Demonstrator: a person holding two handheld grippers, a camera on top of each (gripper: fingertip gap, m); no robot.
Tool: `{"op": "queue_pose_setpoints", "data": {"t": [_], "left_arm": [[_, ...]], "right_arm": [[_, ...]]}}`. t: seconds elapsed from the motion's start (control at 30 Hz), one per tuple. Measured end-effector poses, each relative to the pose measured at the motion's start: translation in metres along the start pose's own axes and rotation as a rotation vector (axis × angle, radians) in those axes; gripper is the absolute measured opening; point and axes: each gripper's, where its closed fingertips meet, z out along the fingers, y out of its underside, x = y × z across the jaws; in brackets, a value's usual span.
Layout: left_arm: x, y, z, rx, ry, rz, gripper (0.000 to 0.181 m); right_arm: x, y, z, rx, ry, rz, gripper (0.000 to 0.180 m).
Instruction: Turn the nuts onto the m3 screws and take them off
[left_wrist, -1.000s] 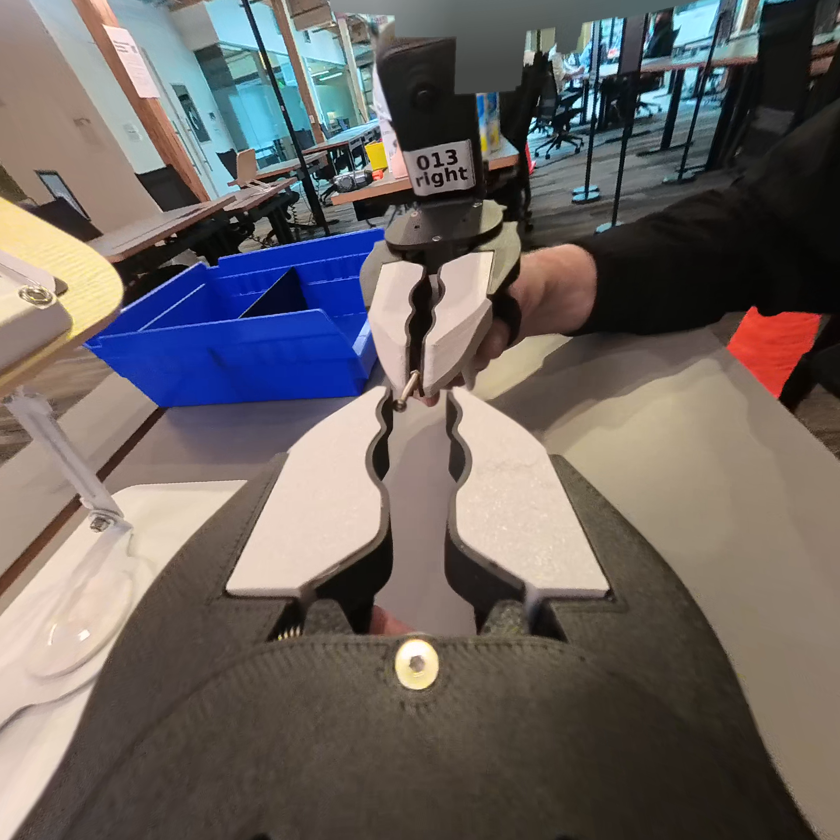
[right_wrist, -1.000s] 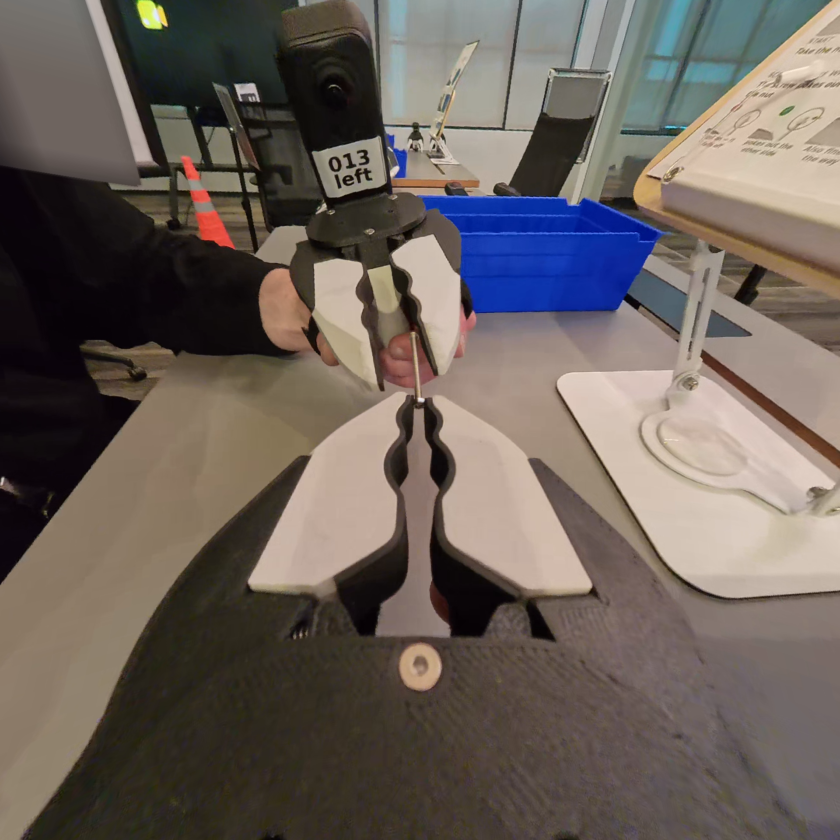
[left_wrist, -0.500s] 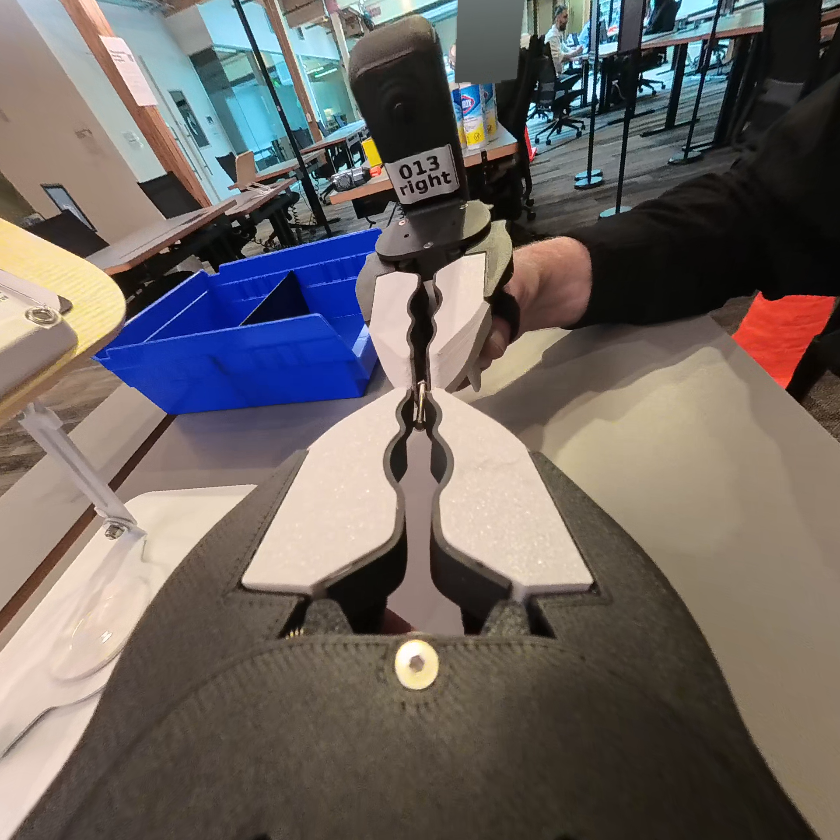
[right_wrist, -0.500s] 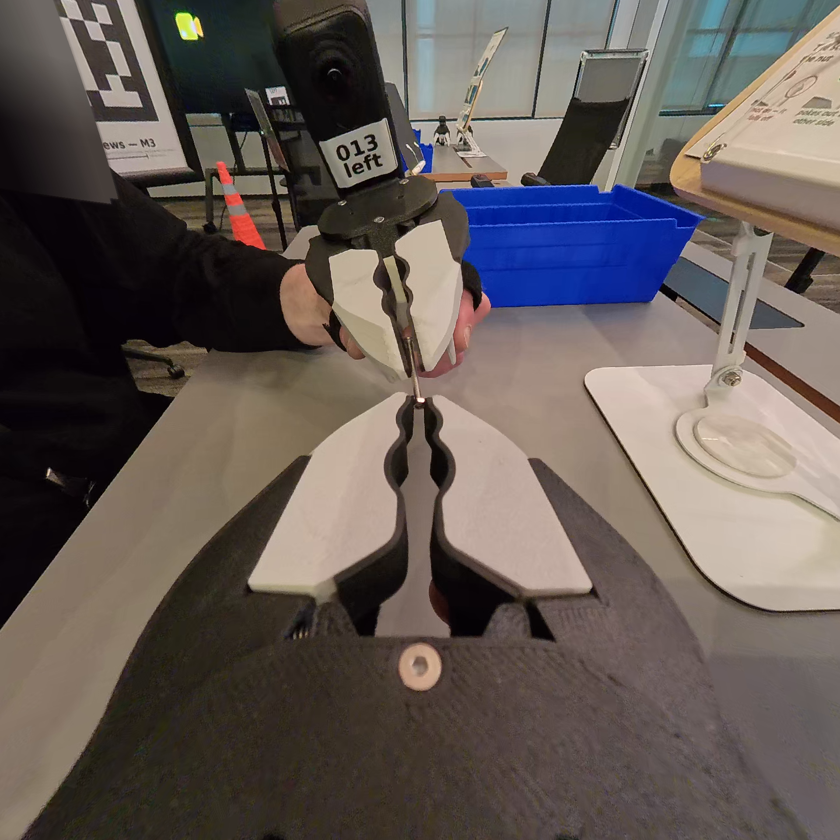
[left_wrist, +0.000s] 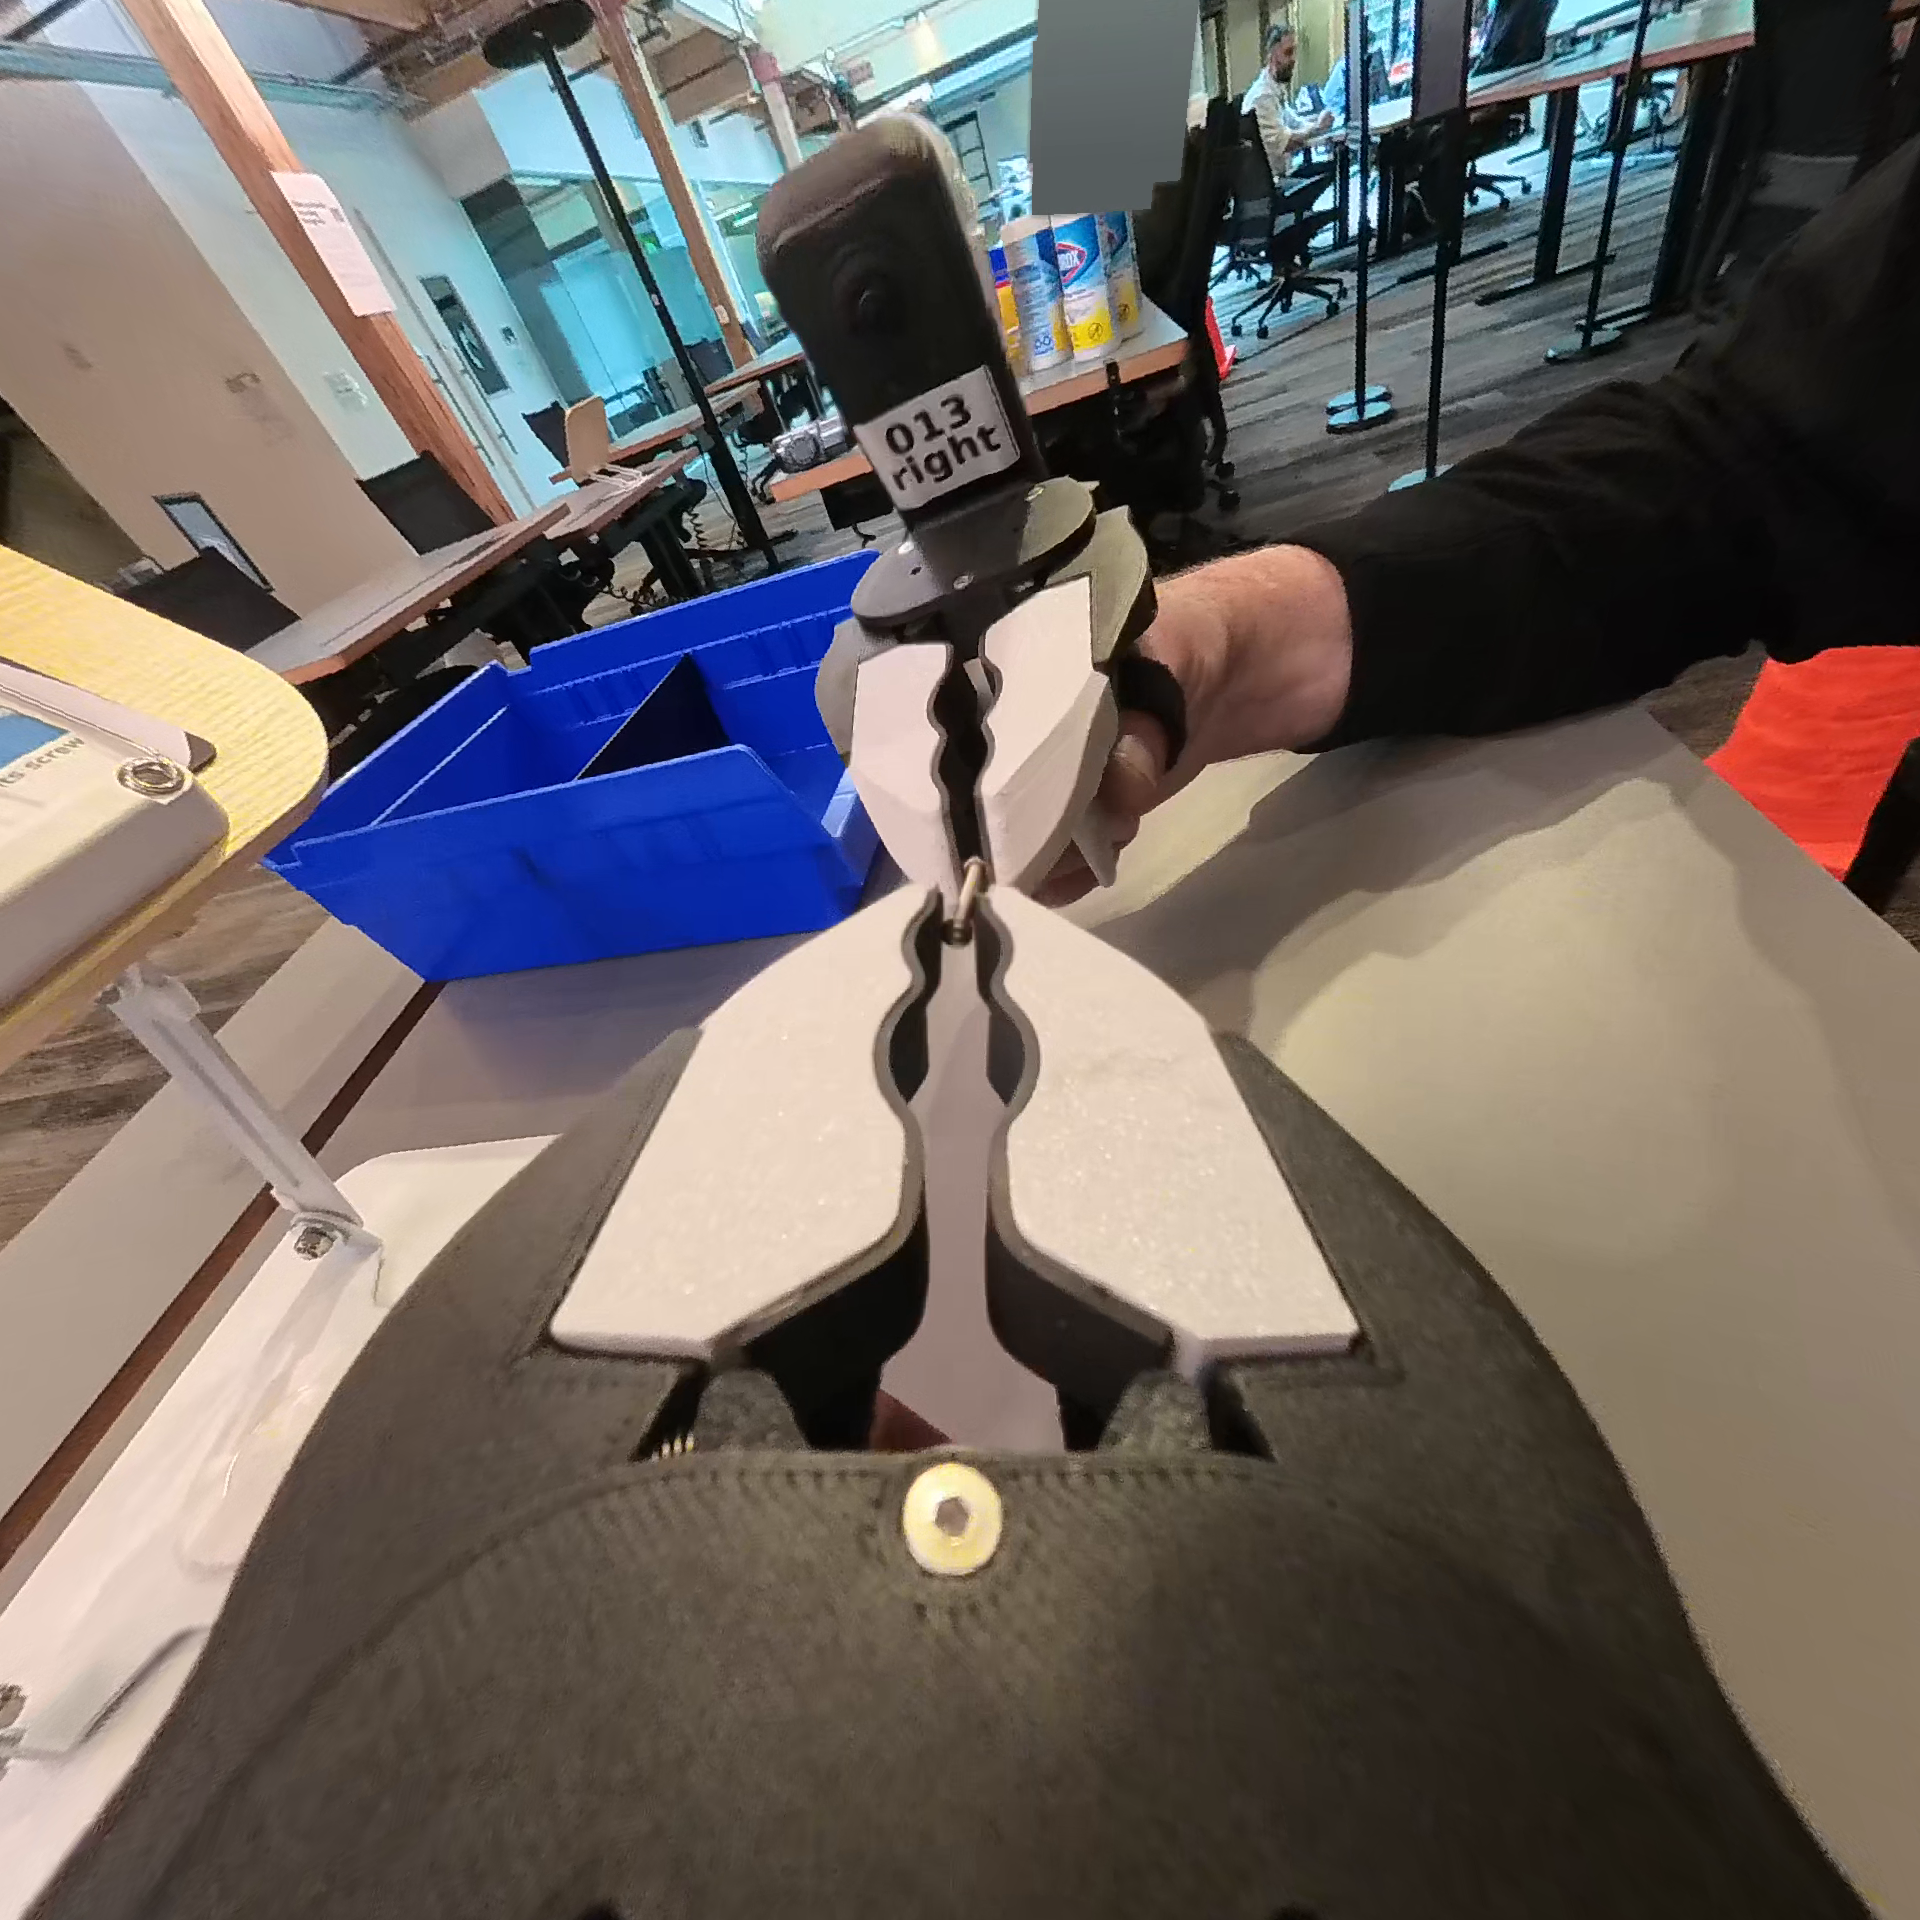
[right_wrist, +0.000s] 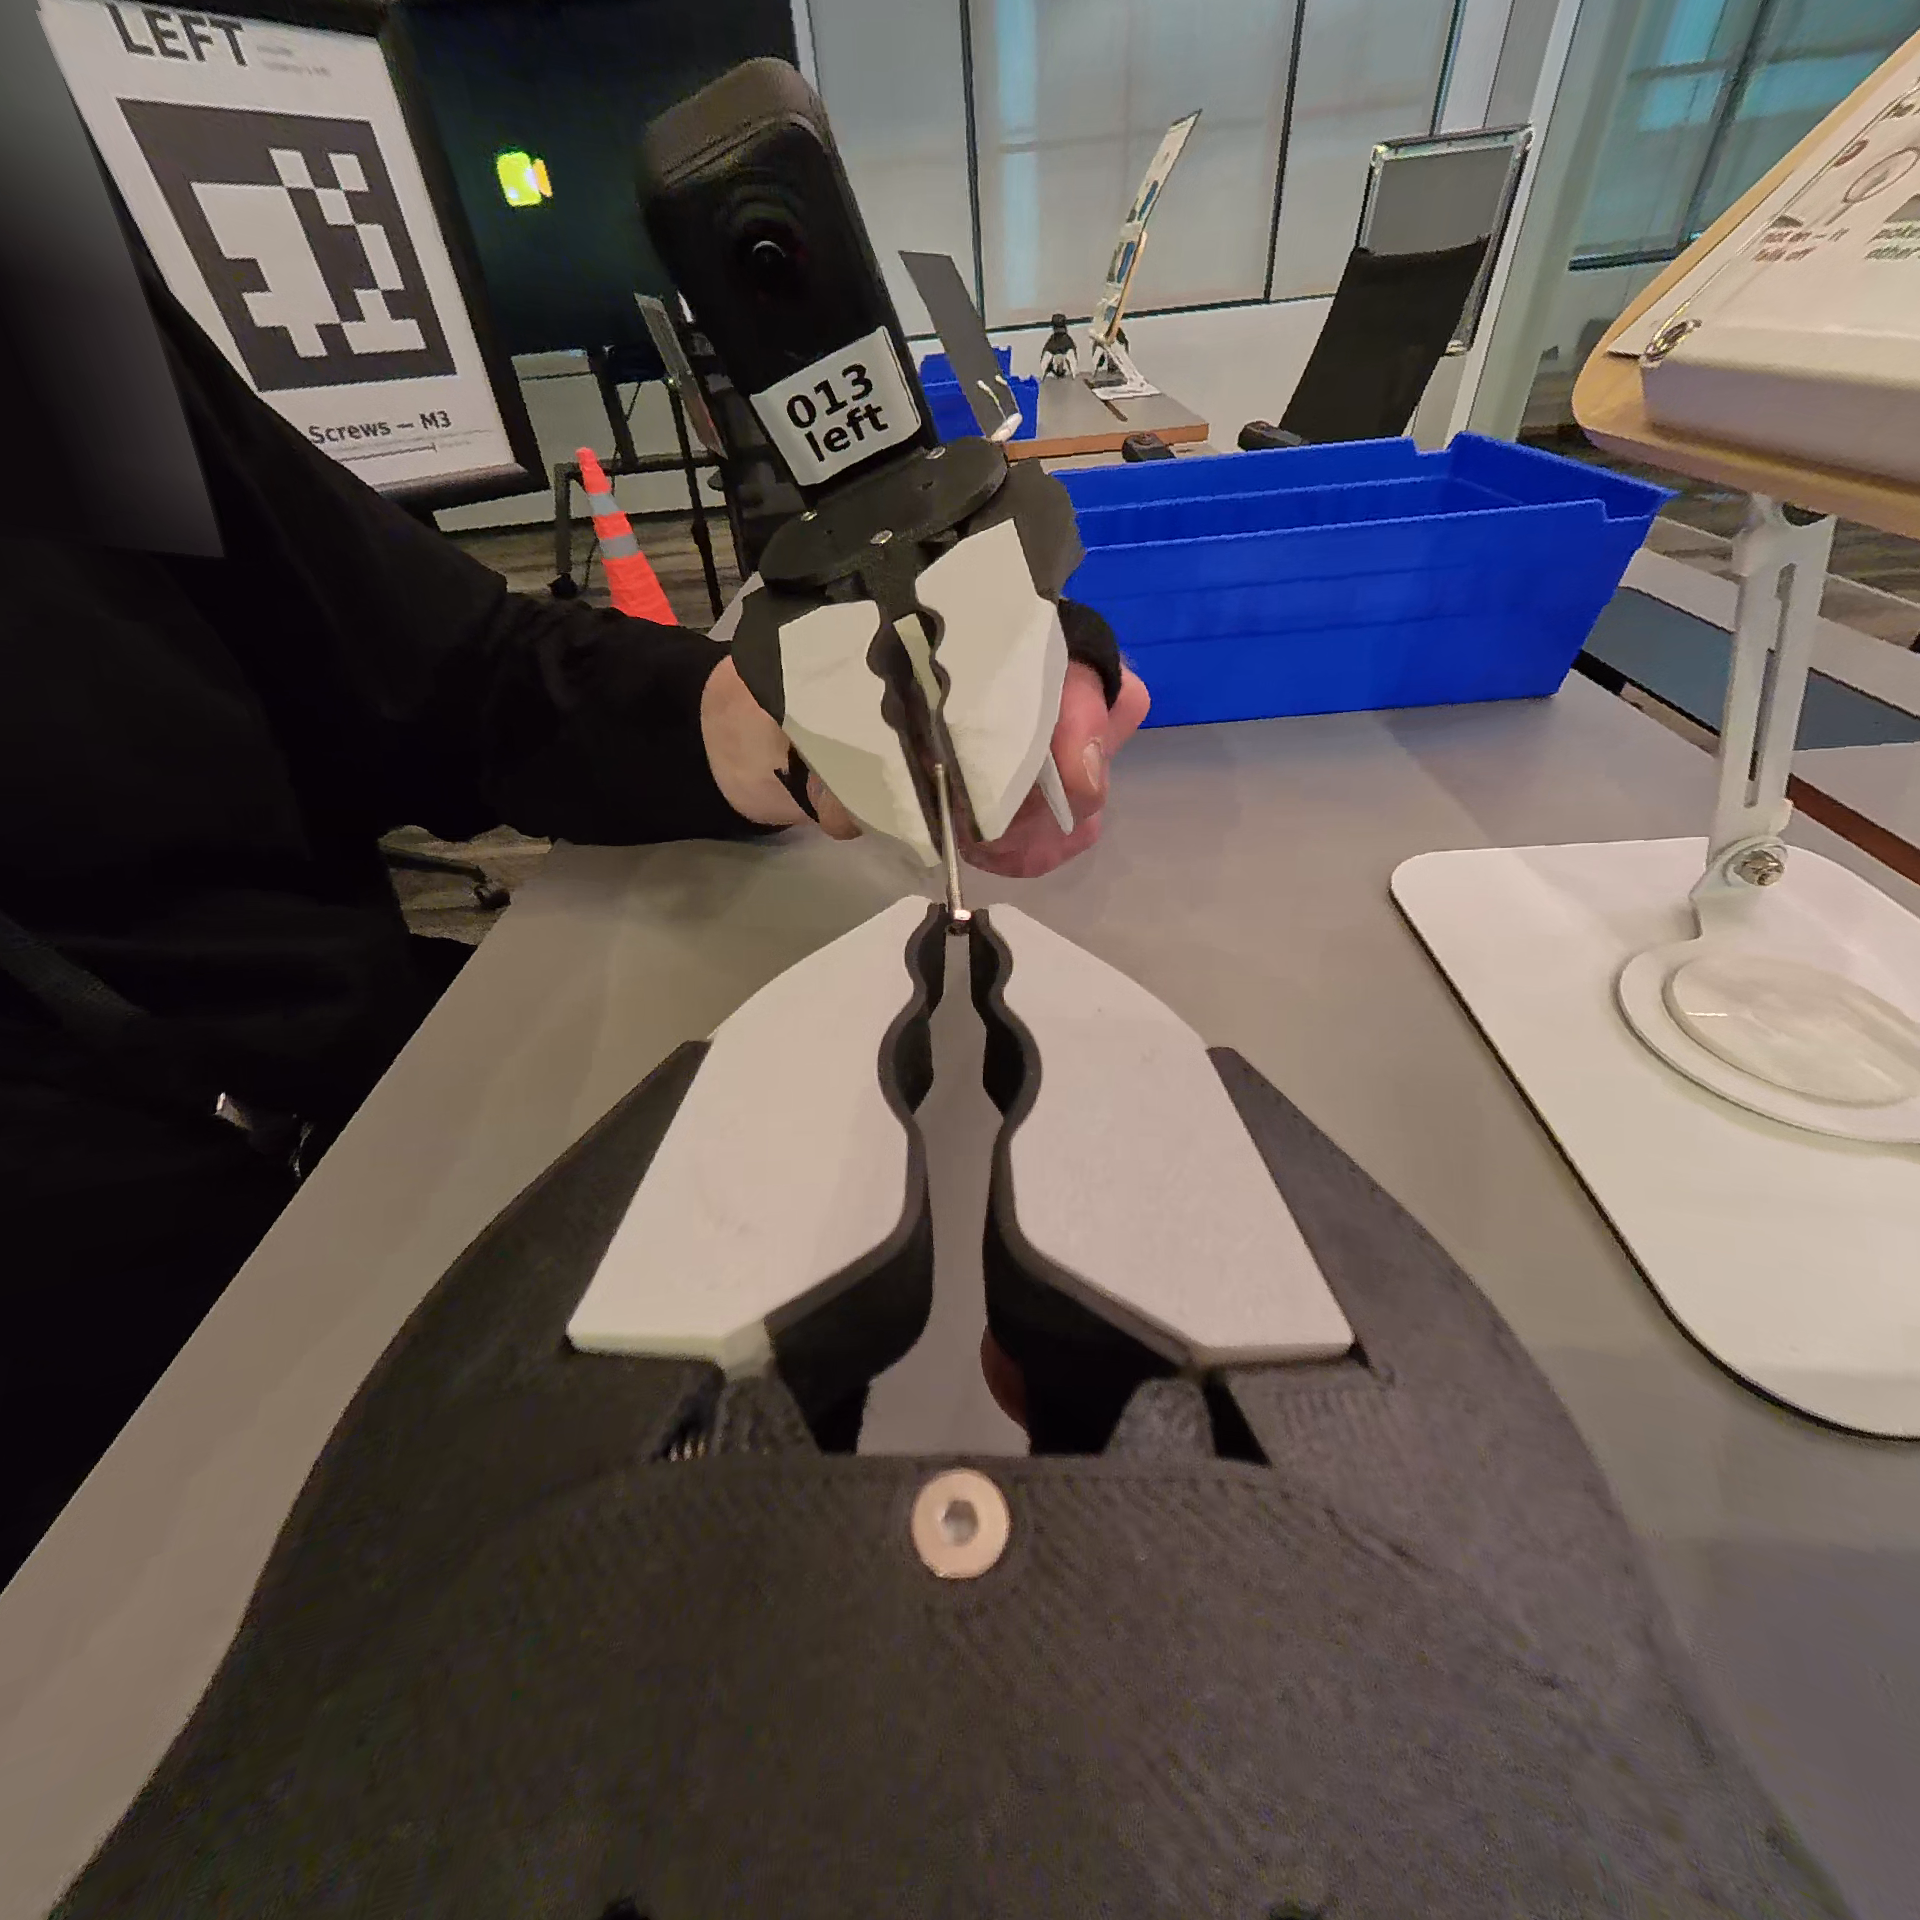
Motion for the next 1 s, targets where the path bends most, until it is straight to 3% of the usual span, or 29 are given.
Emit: {"op": "queue_pose_setpoints", "data": {"t": [0.2,0.5,0.77,1.0], "left_arm": [[0.001,0.0,0.0,-0.012,0.019,-0.031,0.003],[-0.004,0.003,0.0,0.006,0.033,-0.145,0.003],[-0.008,0.0,-0.002,0.023,0.026,-0.163,0.003],[-0.008,0.001,-0.002,0.02,0.03,-0.168,0.003]], "right_arm": [[0.001,0.0,0.0,-0.002,0.01,-0.011,0.005],[0.008,-0.002,-0.001,-0.047,0.147,-0.191,0.005],[0.0,-0.017,-0.012,0.016,0.108,-0.211,0.004],[0.011,-0.007,-0.008,-0.034,0.16,-0.181,0.017]]}}
